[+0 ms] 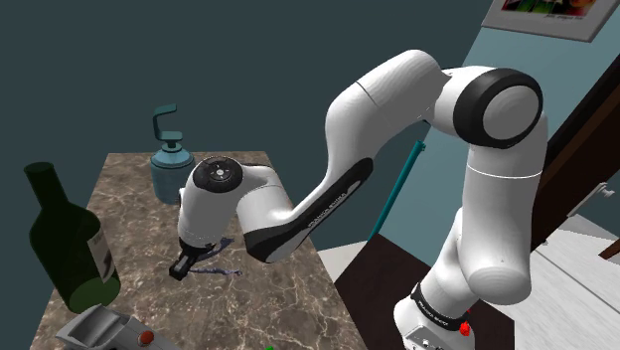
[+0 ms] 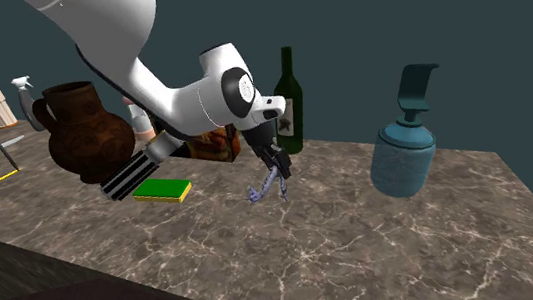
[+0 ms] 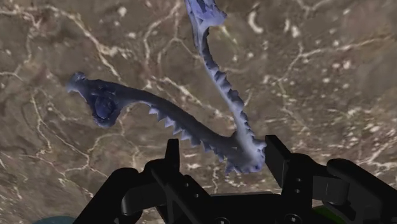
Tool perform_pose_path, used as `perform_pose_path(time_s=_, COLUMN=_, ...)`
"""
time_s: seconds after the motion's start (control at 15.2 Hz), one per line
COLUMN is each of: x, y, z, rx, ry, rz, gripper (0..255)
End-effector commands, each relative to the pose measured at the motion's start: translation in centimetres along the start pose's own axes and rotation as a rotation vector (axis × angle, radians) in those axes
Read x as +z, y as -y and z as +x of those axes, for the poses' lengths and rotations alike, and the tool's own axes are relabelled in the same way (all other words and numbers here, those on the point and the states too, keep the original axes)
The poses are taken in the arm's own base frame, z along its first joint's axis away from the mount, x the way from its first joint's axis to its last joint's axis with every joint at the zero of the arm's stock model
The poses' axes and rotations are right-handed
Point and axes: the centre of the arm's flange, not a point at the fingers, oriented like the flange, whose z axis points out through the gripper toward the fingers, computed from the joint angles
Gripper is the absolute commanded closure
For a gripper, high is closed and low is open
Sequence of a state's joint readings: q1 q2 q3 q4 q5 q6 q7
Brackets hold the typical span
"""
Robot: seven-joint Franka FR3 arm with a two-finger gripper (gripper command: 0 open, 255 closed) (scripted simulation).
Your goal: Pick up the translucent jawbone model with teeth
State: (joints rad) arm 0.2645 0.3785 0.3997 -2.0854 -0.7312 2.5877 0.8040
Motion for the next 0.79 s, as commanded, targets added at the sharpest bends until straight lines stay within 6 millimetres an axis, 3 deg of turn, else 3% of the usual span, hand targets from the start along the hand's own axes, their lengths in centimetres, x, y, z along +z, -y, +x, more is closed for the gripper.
perform_pose_path(time_s=0.0, x=-1.0, y=-0.2, z=0.2, rx=0.0, ry=0.0, rz=0.0, gripper=255)
perform_pose_path(time_s=0.73, x=-6.0, y=-1.0, z=1.8, rx=0.0, ry=0.0, rz=0.0, gripper=255)
